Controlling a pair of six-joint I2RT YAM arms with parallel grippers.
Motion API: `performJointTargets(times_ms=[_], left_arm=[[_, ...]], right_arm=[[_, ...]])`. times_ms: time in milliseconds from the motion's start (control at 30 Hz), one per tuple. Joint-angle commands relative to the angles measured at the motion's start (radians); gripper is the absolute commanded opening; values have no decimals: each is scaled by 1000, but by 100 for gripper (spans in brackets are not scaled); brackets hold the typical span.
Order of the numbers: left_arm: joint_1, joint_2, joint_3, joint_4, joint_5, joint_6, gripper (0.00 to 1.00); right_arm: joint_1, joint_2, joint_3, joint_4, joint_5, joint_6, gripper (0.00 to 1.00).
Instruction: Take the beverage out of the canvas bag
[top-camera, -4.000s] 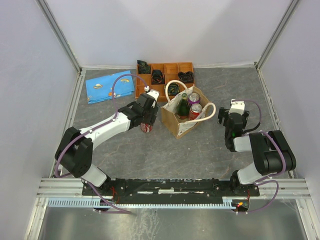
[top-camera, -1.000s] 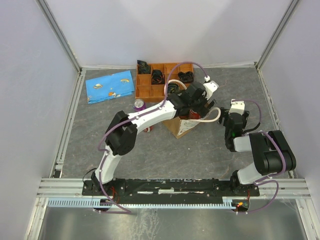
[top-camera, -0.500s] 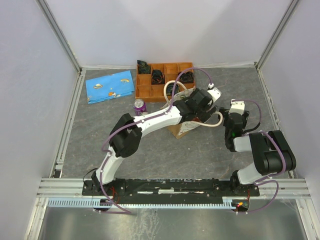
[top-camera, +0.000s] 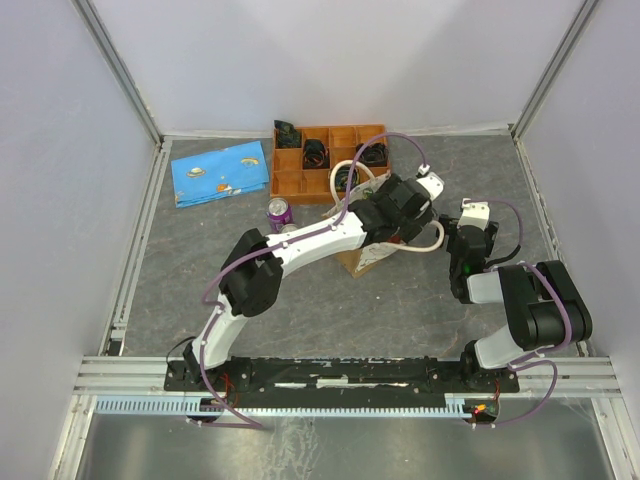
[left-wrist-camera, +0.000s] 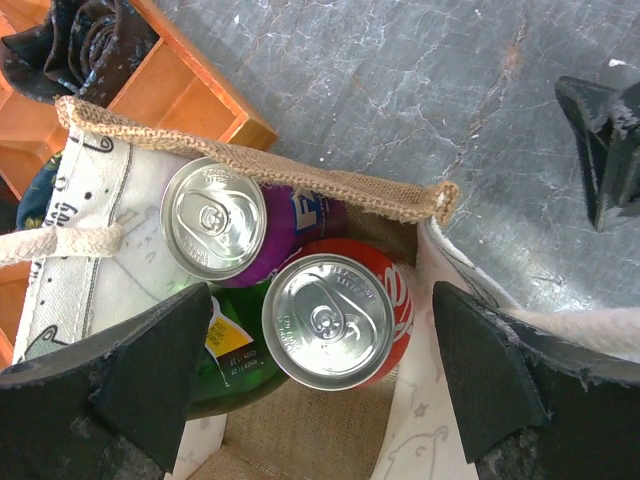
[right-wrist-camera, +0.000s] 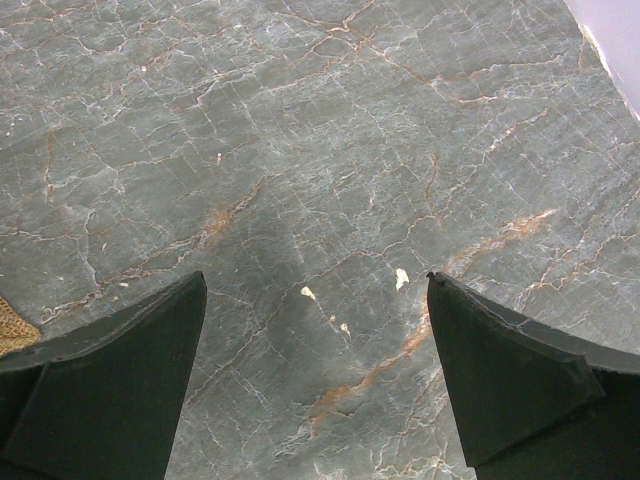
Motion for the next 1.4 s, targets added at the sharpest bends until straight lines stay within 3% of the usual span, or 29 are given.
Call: performJointTargets(times_ms=[0,567,1267,1367], left_arm=[[-21,19,60,-32,12,-20,96],[-24,70,91,-151,-70,-69,91],[-24,109,108,-87,14,-38,82],[-24,110,107,-77,4,-30,76]], right_arm=[[-2,-9,26,32,-5,6,99],[-3,-9,26,32,-5,5,99],[-2,-9,27,32,-5,5,99],[-2,-9,26,32,-5,6,99]])
